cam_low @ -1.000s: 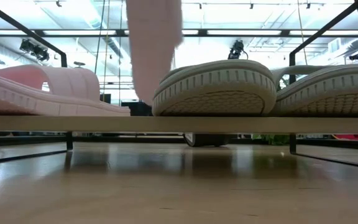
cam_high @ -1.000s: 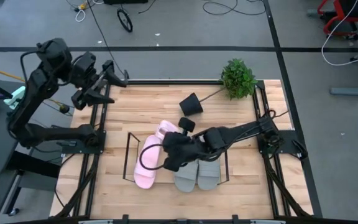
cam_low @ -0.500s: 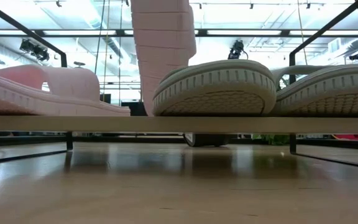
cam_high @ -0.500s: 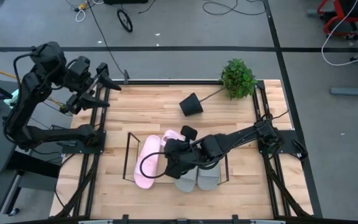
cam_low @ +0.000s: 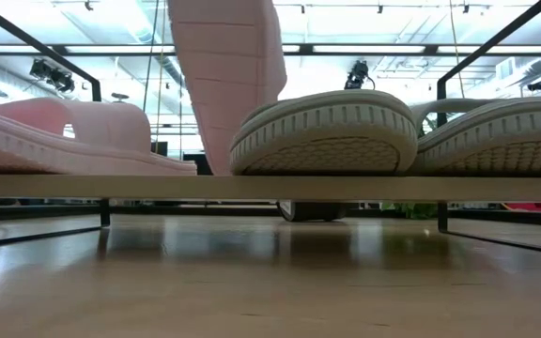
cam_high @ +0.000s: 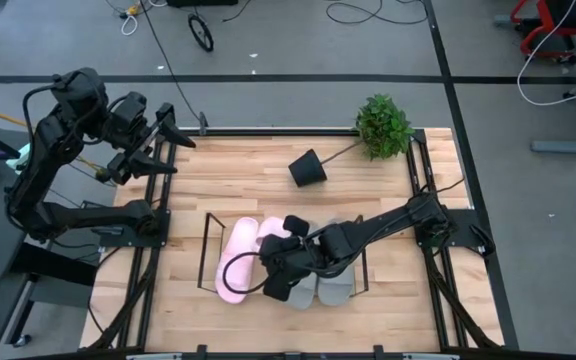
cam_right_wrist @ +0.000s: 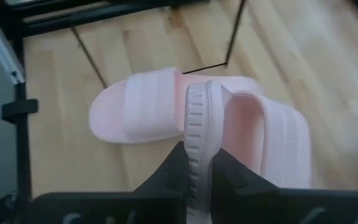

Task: Pick and place slides into the shelf
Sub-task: Align the pink slipper with the other pink slipper on the shelf, then return to Home Position

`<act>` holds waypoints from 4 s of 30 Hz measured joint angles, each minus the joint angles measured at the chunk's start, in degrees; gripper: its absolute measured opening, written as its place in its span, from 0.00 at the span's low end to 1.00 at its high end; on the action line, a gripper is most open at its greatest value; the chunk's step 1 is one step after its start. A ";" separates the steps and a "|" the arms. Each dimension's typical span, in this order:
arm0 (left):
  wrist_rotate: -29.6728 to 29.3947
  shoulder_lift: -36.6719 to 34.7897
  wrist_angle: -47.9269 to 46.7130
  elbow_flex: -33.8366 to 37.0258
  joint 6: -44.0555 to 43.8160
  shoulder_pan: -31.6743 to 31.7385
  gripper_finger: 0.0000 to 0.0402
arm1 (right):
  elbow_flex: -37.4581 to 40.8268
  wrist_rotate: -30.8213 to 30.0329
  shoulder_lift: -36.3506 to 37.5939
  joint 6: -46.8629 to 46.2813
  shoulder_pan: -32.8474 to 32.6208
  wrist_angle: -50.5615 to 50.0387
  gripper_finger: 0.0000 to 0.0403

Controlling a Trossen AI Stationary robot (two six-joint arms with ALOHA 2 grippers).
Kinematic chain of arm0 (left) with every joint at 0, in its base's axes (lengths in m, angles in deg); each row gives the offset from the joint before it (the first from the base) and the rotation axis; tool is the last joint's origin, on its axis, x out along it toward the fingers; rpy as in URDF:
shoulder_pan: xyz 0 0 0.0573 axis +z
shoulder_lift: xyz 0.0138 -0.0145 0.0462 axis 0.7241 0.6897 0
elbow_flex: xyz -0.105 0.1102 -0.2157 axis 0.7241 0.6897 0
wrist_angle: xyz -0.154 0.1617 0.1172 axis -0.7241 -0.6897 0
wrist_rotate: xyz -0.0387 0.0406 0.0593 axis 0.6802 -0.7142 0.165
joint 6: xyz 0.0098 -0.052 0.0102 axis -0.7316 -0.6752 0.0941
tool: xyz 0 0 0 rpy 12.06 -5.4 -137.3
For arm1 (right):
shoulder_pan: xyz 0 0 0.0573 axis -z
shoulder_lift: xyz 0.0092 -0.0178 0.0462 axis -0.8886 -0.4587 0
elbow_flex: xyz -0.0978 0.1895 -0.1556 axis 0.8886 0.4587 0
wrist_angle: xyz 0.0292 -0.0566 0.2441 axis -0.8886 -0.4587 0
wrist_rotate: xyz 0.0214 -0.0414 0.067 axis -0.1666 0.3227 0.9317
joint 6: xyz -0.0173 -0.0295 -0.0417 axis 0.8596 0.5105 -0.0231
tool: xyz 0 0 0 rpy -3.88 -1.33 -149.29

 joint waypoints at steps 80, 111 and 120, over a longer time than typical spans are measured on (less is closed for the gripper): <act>-0.43 0.00 -0.06 0.02 1.05 0.02 0.81 | 18.37 23.20 -6.58 -11.86 -1.21 32.43 0.27; -0.42 0.04 -0.41 0.02 1.40 0.02 0.81 | 18.37 27.30 -6.05 -7.74 -0.02 29.15 0.47; -0.42 0.07 -4.78 0.02 4.90 0.00 0.81 | 17.38 24.39 -0.07 -4.98 -0.04 22.06 0.45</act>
